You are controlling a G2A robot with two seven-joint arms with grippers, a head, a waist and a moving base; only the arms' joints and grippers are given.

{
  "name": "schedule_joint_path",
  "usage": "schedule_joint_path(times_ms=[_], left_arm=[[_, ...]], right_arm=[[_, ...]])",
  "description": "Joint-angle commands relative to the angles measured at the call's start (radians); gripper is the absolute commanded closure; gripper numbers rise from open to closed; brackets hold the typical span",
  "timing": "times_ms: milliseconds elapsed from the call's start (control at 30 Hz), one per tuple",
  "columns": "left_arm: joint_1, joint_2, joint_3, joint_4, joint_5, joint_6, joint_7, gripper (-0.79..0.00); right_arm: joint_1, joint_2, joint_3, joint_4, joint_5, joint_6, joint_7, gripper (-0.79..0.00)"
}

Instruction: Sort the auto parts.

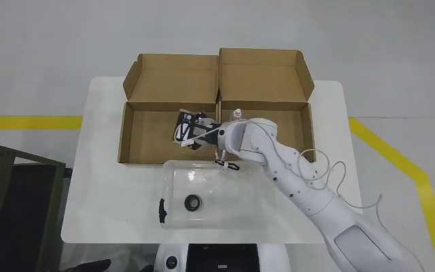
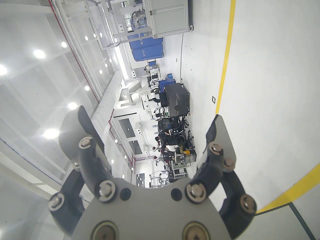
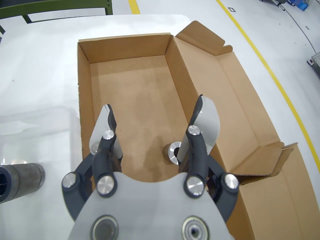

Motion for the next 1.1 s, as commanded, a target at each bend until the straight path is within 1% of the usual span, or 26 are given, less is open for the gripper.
schedule_joint_path(times_ms=[0, 100, 333, 533, 567, 767, 967, 1067], left_arm=[[0.0, 0.0, 0.0, 0.0, 0.0, 0.0, 0.0, -0.785], [0.0, 0.0, 0.0, 0.0, 0.0, 0.0, 0.0, -0.785], [0.0, 0.0, 0.0, 0.0, 0.0, 0.0, 0.0, -0.785], [0.0, 0.0, 0.0, 0.0, 0.0, 0.0, 0.0, -0.785], [0.0, 0.0, 0.0, 0.0, 0.0, 0.0, 0.0, -0.785], [0.0, 0.0, 0.0, 0.0, 0.0, 0.0, 0.0, -0.785], [0.0, 0.0, 0.0, 0.0, 0.0, 0.0, 0.0, -0.785], [0.0, 0.0, 0.0, 0.0, 0.0, 0.0, 0.0, -0.785]], right_arm=[[-0.041, 0.011, 0.02, -0.06, -0.006, -0.009, 0.012, -0.576], [-0.107, 0.027, 0.046, -0.138, -0.034, -0.014, 0.028, -0.588], [-0.245, 0.057, 0.078, -0.284, -0.087, -0.048, 0.055, -0.662], [-0.355, 0.08, 0.1, -0.387, -0.133, -0.068, 0.066, -0.683], [-0.372, 0.083, 0.105, -0.402, -0.138, -0.07, 0.066, -0.677], [-0.47, 0.103, 0.134, -0.461, -0.155, -0.074, 0.053, -0.705], [-0.56, 0.12, 0.156, -0.505, -0.185, -0.078, 0.018, -0.674], [-0.588, 0.126, 0.148, -0.513, -0.198, -0.09, 0.007, -0.699]])
